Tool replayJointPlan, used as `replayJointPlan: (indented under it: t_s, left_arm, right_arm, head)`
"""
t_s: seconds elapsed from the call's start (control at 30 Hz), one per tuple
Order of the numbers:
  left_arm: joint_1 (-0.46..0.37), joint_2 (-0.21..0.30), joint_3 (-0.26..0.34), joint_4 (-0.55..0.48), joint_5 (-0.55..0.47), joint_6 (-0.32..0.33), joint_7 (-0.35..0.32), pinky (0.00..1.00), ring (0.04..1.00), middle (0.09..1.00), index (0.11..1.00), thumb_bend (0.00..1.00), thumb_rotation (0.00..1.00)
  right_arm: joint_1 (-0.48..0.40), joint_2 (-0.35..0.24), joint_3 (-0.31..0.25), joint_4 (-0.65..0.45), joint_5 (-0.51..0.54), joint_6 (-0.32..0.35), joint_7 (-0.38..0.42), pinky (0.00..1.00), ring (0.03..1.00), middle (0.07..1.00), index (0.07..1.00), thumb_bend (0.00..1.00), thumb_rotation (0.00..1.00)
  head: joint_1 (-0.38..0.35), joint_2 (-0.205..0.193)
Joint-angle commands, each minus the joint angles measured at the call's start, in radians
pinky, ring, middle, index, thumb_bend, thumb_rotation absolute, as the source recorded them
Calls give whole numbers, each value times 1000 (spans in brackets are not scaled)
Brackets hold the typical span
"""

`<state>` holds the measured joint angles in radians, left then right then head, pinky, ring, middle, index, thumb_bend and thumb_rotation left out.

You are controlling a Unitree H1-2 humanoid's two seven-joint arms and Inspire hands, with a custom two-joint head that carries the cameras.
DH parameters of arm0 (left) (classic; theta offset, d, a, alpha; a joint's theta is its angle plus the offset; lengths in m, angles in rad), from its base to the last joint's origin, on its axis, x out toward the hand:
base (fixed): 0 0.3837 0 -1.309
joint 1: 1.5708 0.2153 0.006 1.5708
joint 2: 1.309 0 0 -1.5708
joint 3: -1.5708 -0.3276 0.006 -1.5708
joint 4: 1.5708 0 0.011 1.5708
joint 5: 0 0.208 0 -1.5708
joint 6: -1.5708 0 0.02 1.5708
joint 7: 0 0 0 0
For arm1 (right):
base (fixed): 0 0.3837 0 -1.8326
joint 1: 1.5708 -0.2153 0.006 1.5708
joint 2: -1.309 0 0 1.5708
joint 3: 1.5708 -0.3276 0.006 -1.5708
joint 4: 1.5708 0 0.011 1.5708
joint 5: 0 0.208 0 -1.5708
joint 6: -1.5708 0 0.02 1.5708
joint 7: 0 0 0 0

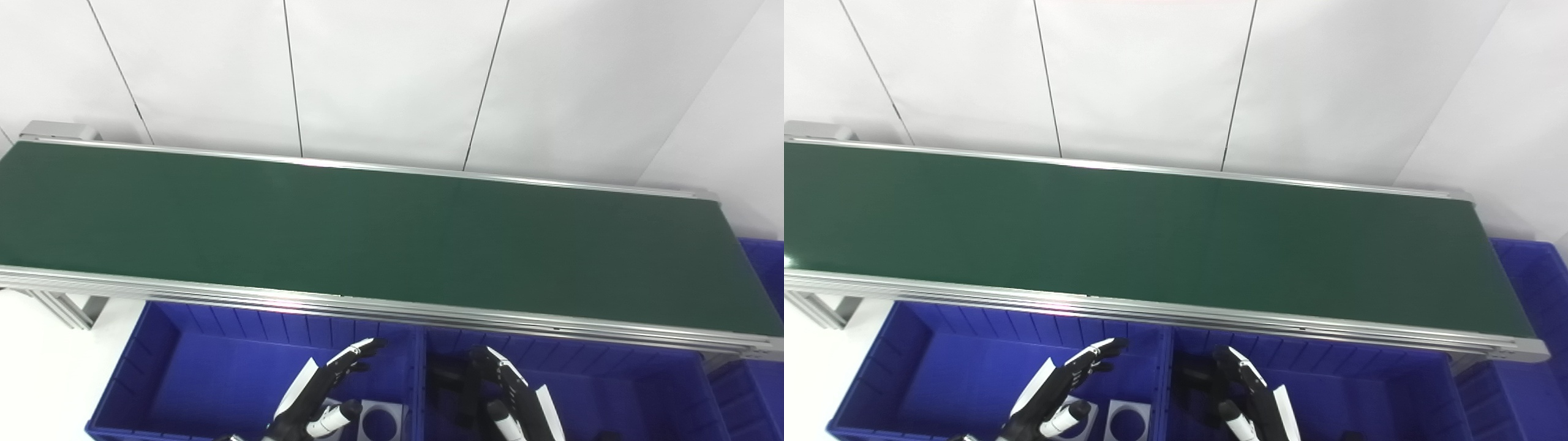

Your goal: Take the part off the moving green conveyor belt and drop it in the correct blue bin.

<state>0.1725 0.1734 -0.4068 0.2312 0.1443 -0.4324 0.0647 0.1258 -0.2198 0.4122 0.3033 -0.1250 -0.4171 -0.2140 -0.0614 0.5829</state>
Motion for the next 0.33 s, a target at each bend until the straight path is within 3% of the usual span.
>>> replayJointPlan:
  t_s: [0.0, 0.3]
  left_arm:
    - [-18, -16, 7, -12, 5, -37, 27, 824, 898, 913, 859, 936, 1000]
    - [-22, -61, 3, -12, 44, -37, 85, 832, 899, 909, 851, 921, 1000]
  right_arm:
    - [-5, -8, -7, -24, 17, -53, -4, 838, 839, 834, 846, 812, 1000]
    - [-5, -25, -17, -10, 36, -53, 2, 848, 843, 833, 850, 812, 1000]
  head:
    - [18, -1]
    - [62, -14]
